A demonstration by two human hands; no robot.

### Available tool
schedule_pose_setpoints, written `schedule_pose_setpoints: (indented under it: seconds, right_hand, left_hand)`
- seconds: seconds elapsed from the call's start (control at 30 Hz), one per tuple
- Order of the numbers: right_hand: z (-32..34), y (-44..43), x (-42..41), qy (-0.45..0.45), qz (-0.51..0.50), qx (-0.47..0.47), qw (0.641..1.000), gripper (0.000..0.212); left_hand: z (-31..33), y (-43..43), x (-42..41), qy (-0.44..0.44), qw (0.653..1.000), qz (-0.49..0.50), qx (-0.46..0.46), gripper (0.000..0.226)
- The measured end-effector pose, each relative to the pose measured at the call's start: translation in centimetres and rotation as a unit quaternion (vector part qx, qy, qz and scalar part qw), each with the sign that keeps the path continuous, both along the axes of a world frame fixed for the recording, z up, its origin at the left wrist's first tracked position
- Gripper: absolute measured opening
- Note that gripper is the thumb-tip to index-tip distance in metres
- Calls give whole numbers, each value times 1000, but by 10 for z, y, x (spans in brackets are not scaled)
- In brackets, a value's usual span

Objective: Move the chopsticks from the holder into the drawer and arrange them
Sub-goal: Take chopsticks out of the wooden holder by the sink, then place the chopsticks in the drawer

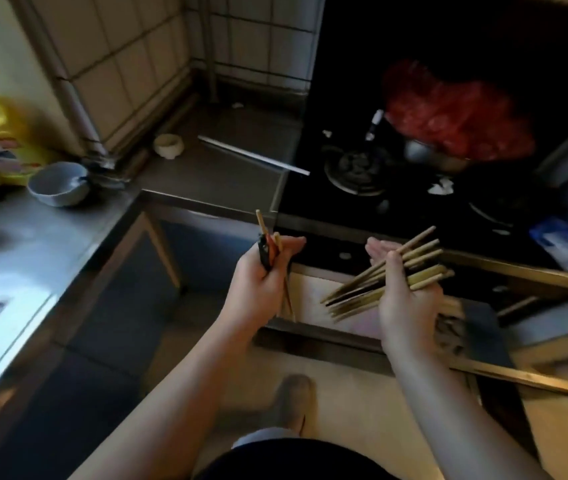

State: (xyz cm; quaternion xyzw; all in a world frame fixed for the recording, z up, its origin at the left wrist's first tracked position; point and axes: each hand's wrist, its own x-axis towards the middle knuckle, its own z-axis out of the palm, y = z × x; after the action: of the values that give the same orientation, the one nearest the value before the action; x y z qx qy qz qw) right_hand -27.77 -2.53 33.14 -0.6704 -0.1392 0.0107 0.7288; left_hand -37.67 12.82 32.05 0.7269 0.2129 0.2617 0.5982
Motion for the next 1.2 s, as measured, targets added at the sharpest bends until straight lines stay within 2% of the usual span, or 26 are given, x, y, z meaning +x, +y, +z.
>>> schedule_pose_setpoints:
  seconds: [0.17, 0.37, 0.8, 0.93, 0.97, 1.0, 1.07, 1.13, 1.2]
  right_hand:
    - [-9, -21, 66, 13, -48, -60, 997, 21]
    - [-37, -27, 150, 30, -85, -127, 988, 21]
    - [-124, -54, 234, 98, -118, -164, 974, 22]
    - [-176, -59, 249, 187, -139, -211, 949, 46]
    - [-187, -60, 250, 211, -141, -215, 943, 44]
    - [-200, -61, 252, 228, -140, -220, 938, 34]
    - [-223, -61, 258, 247, -137, -233, 930, 2]
    - [-247, -60, 261, 257, -123, -246, 926, 16]
    - [-275, -62, 262, 277, -114, -254, 920, 20]
  left_hand:
    - [-17, -6, 84, 33, 995, -62, -65, 24]
    - [-49, -3, 179, 68, 990, -97, -70, 24]
    - [-137, -36, 265, 194, 971, -120, -75, 23]
    - [-185, -56, 282, 242, 960, -114, -78, 24]
    - [-198, -60, 285, 249, 959, -111, -81, 23]
    - [-212, -65, 289, 252, 958, -108, -86, 22]
    - [-242, -73, 296, 264, 954, -103, -93, 22]
    - [-270, -80, 301, 284, 948, -102, -98, 22]
    - [-296, -86, 303, 302, 944, -97, -96, 22]
